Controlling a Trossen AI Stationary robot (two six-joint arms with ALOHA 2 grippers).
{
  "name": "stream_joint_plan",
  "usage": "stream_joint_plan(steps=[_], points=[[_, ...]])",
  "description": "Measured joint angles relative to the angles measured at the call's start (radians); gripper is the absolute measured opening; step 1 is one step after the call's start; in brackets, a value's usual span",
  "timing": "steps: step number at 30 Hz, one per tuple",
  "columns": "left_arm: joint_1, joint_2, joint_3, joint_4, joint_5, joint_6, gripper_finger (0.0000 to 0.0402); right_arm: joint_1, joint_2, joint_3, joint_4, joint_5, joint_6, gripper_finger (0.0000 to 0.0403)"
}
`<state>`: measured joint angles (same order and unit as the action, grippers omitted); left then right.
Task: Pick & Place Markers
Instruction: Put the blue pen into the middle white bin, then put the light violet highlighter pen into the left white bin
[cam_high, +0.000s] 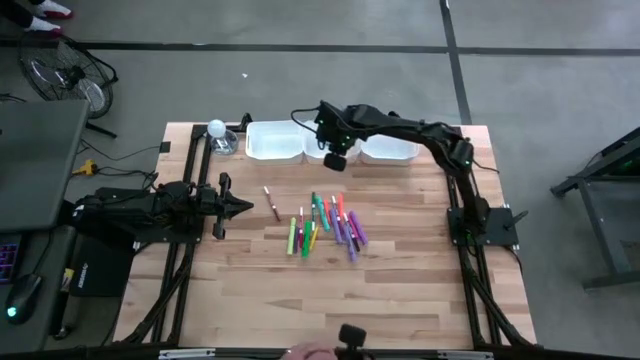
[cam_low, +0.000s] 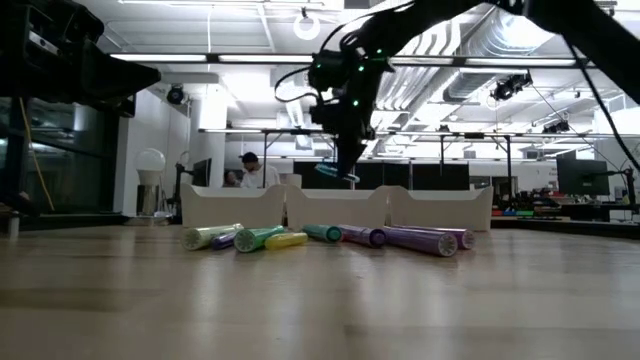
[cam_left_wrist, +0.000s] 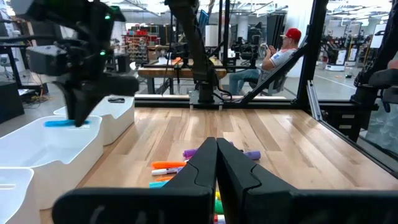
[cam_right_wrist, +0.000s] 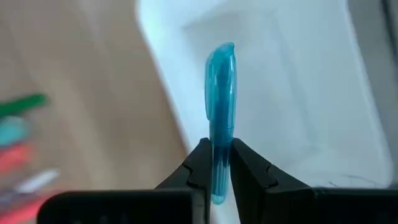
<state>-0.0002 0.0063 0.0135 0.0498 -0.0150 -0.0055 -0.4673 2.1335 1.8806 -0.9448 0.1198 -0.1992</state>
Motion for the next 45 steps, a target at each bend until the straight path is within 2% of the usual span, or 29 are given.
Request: stream_joint_plan(steps=[4, 14, 21, 32, 45], points=[[0.000, 0.000, 0.000, 0.000, 0.000, 0.000, 0.0001, -0.015, 0.075, 0.092, -0.034, 0.046, -0.095, 0.0036], [0.000, 0.000, 0.000, 0.000, 0.000, 0.000, 0.0001, -0.051, 0.223, 0.244, -0.106, 0.044, -0.226, 0.0039], [0.000, 0.000, 0.000, 0.000, 0.000, 0.000, 0.0001, -0.057, 0.247, 0.238, -0.107, 0.024, -0.323, 0.0040], [0.000, 0.000, 0.000, 0.000, 0.000, 0.000, 0.0001, -0.057, 0.247, 0.231, -0.128, 0.041, -0.311, 0.0044], [0.000, 0.000, 0.000, 0.000, 0.000, 0.000, 0.0001, -0.047, 0.246, 0.231, -0.169, 0.031, -0.299, 0.0101]])
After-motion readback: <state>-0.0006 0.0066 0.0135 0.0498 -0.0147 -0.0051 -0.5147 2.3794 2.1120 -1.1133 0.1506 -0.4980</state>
